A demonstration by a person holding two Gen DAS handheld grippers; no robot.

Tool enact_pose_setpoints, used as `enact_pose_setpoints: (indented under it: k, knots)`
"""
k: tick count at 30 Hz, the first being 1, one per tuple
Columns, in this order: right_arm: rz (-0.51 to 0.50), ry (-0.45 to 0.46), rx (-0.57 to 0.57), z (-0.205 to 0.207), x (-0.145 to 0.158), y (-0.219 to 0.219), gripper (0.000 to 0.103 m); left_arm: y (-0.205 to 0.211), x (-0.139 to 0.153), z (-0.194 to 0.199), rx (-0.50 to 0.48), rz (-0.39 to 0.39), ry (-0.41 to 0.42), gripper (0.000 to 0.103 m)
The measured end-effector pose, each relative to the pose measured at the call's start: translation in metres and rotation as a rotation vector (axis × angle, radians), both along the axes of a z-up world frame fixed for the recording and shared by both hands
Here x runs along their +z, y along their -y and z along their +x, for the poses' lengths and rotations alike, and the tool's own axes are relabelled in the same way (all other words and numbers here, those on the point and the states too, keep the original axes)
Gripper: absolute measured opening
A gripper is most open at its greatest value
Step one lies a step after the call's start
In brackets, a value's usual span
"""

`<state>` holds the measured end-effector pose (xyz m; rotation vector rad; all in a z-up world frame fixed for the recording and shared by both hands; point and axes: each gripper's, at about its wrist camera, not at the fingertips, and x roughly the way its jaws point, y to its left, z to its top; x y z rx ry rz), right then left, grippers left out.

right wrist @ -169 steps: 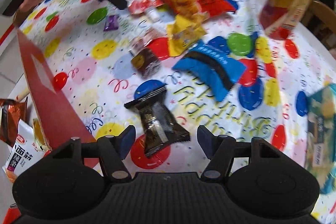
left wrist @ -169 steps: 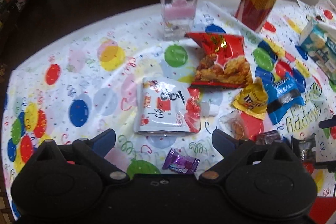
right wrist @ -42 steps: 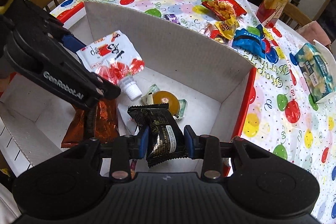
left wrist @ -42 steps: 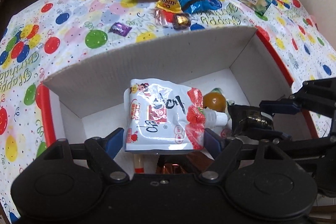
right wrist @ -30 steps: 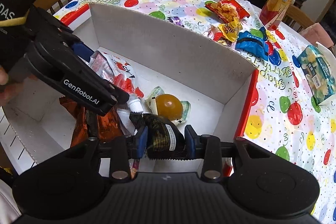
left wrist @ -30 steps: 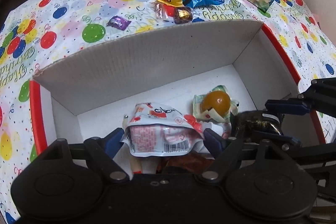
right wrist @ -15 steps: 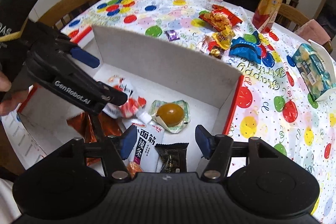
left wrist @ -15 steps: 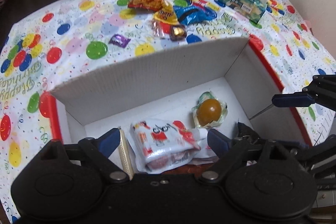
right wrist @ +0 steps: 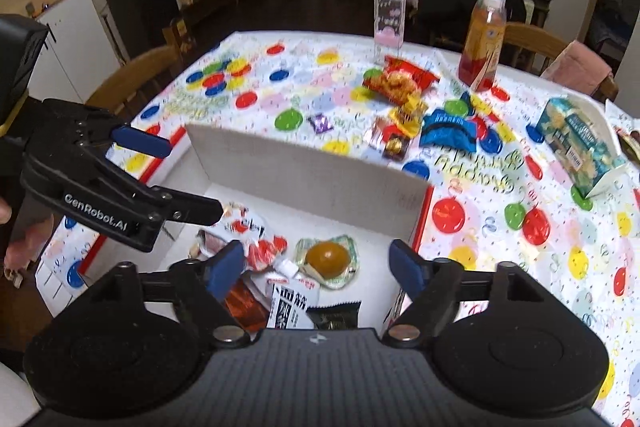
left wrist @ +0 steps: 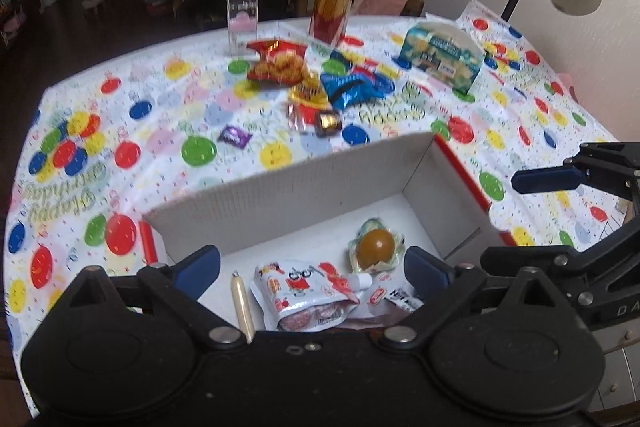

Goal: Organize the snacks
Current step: 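Lift both tools out of the box back toward the snacks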

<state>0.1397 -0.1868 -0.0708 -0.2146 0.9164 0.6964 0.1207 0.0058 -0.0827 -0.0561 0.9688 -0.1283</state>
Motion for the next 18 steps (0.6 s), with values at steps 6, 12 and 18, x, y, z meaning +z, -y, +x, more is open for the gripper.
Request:
enact_pose_setpoints:
  k: [6,12,18]
  knots:
    - [0.065,0.036,-0.043,0.005,0.019,0.010,0.102,0.003,0.023,-0.005,0.002,0.030,0.056,0.102]
    - [0.134,0.044,-0.096,0.023,0.032,0.023,0.103,0.002,0.038,-0.001,0.006,0.046,0.090,0.102]
    - [0.117,0.062,-0.117,0.044,0.037,0.031,0.103,-0.004,0.041,0.014,0.036,0.040,0.110,0.103]
